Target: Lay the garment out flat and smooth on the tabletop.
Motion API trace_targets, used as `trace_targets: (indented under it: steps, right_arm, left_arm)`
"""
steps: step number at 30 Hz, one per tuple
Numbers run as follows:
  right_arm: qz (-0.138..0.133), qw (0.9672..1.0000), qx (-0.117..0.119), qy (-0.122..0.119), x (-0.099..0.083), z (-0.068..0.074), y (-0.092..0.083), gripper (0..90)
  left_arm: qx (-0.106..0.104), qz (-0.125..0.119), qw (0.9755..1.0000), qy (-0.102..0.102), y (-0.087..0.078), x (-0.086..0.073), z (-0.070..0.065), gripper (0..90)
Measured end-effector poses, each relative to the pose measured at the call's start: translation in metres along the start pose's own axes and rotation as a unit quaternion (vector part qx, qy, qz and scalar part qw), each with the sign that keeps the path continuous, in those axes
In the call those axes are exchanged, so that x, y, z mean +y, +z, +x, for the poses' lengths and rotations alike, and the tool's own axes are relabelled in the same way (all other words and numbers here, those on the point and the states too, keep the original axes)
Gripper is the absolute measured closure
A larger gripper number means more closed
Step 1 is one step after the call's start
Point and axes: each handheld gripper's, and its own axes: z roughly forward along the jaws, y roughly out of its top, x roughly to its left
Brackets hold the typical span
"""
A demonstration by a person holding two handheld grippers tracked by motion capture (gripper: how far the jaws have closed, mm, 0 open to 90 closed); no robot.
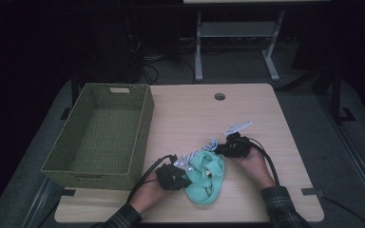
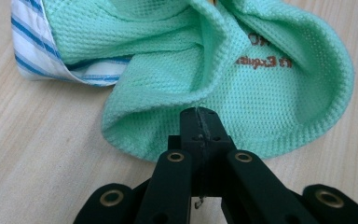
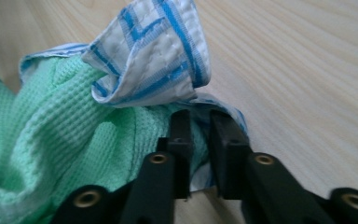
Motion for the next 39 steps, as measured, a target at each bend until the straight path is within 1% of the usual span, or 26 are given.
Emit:
trace_targets:
  steps: [1, 2, 3, 5, 6, 7, 8, 9, 10, 11, 13, 14, 15, 16, 19, 21, 24, 26, 28, 29, 32, 33, 34, 35, 37, 39]
  right_arm:
    - [-0.005, 1.0, -0.003, -0.004, -0.002, 0.0, 0.0, 83.1]
    - [-0.006, 1.0, -0.001, 0.002, -0.002, 0.0, 0.0, 84.3]
    - [-0.006, 1.0, -0.005, -0.003, -0.003, 0.001, -0.001, 85.1]
    - [-0.005, 1.0, -0.007, -0.005, -0.002, 0.002, -0.001, 85.3]
    - [-0.004, 0.9998, -0.012, -0.016, -0.002, 0.003, -0.001, 85.4]
    - [-0.005, 0.9998, -0.013, -0.015, -0.001, 0.004, -0.002, 85.4]
    - [-0.006, 0.9998, -0.015, -0.015, -0.001, 0.005, -0.003, 85.5]
    - [-0.015, 0.9996, -0.017, -0.016, 0.001, 0.004, -0.008, 85.5]
    - [-0.015, 0.9996, -0.017, -0.016, 0.001, 0.004, -0.008, 85.5]
    - [-0.026, 0.9994, -0.017, -0.012, 0.002, 0.004, -0.014, 85.5]
    - [-0.031, 0.9993, -0.017, -0.011, 0.002, 0.004, -0.017, 85.5]
    - [-0.033, 0.9992, -0.02, -0.012, 0.002, 0.004, -0.02, 85.5]
    - [-0.04, 0.9989, -0.024, -0.007, 0.002, 0.004, -0.027, 85.5]
    - [-0.044, 0.9987, -0.026, -0.009, 0.002, 0.003, -0.03, 85.5]
    - [-0.051, 0.9982, -0.03, -0.002, 0.001, 0.002, -0.036, 85.4]
    - [-0.051, 0.9982, -0.031, 0.0, 0.001, 0.001, -0.037, 85.4]
    - [-0.051, 0.9978, -0.042, 0.0, -0.001, -0.001, -0.041, 85.4]
    - [-0.053, 0.9974, -0.048, 0.007, -0.003, -0.003, -0.044, 85.4]
    - [-0.055, 0.9969, -0.056, 0.008, -0.004, -0.005, -0.047, 85.4]
    - [-0.055, 0.9964, -0.063, 0.013, -0.007, -0.009, -0.051, 85.4]
    - [-0.056, 0.9959, -0.069, 0.017, -0.009, -0.012, -0.054, 85.4]
    - [-0.055, 0.9952, -0.075, 0.027, -0.012, -0.015, -0.057, 85.4]
    - [-0.055, 0.9952, -0.075, 0.027, -0.012, -0.015, -0.057, 85.4]
    - [-0.054, 0.9947, -0.08, 0.037, -0.016, -0.018, -0.059, 85.3]
    - [-0.054, 0.9945, -0.083, 0.035, -0.016, -0.019, -0.059, 85.3]
    - [-0.053, 0.9935, -0.092, 0.042, -0.018, -0.021, -0.06, 85.3]
  left_arm:
    - [0.0, 0.0, 1.0, 0.0, 0.0, 0.0, 0.0, 89.9]
    - [0.001, 0.0, 1.0, 0.0, 0.0, 0.0, 0.0, 89.8]
    - [0.002, 0.002, 1.0, 0.002, 0.0, 0.001, 0.0, 89.9]
    - [0.002, 0.003, 1.0, 0.002, 0.0, 0.001, 0.0, 89.9]
    - [0.002, 0.004, 1.0, 0.002, 0.0, 0.001, 0.0, 89.9]
    - [0.002, 0.005, 1.0, 0.003, 0.0, 0.002, 0.0, 89.9]
    - [0.001, 0.006, 1.0, 0.002, 0.0, 0.002, 0.0, 89.9]
    - [0.002, 0.005, 1.0, 0.003, 0.0, 0.002, 0.0, 89.9]
    - [0.002, 0.005, 1.0, 0.003, 0.0, 0.002, 0.0, 89.9]
    - [0.002, 0.007, 1.0, 0.003, 0.0, 0.002, 0.0, 89.8]
    - [0.003, 0.007, 1.0, 0.003, 0.0, 0.002, 0.0, 89.8]
    - [0.003, 0.011, 0.9999, 0.008, 0.0, 0.002, 0.001, 89.9]
    - [0.002, 0.009, 0.9999, 0.005, 0.0, 0.002, 0.0, 89.9]
    - [0.001, 0.006, 1.0, 0.0, 0.0, 0.002, 0.0, 89.8]
    - [0.0, 0.006, 1.0, 0.001, 0.0, 0.002, 0.001, 89.9]
    - [0.0, 0.007, 1.0, 0.002, 0.0, 0.002, 0.001, 89.8]
    - [0.001, 0.005, 1.0, 0.0, 0.0, 0.002, 0.0, 89.9]
    - [0.001, 0.005, 1.0, 0.001, 0.0, 0.002, 0.0, 89.9]
    - [0.002, 0.009, 0.9999, 0.006, 0.0, 0.002, 0.001, 89.9]
    - [0.002, 0.009, 0.9999, 0.006, 0.0, 0.002, 0.0, 89.9]
    - [0.002, 0.008, 0.9999, 0.006, 0.0, 0.002, 0.001, 89.9]
    - [0.001, 0.012, 0.9999, 0.01, -0.001, 0.002, 0.001, 89.9]
    - [0.001, 0.012, 0.9999, 0.01, -0.001, 0.002, 0.001, 89.9]
    - [0.002, 0.012, 0.9999, 0.01, -0.001, 0.002, 0.001, 89.9]
    - [0.002, 0.012, 0.9999, 0.01, -0.001, 0.002, 0.001, 89.9]
    - [0.001, 0.007, 1.0, 0.003, 0.0, 0.002, 0.0, 89.8]
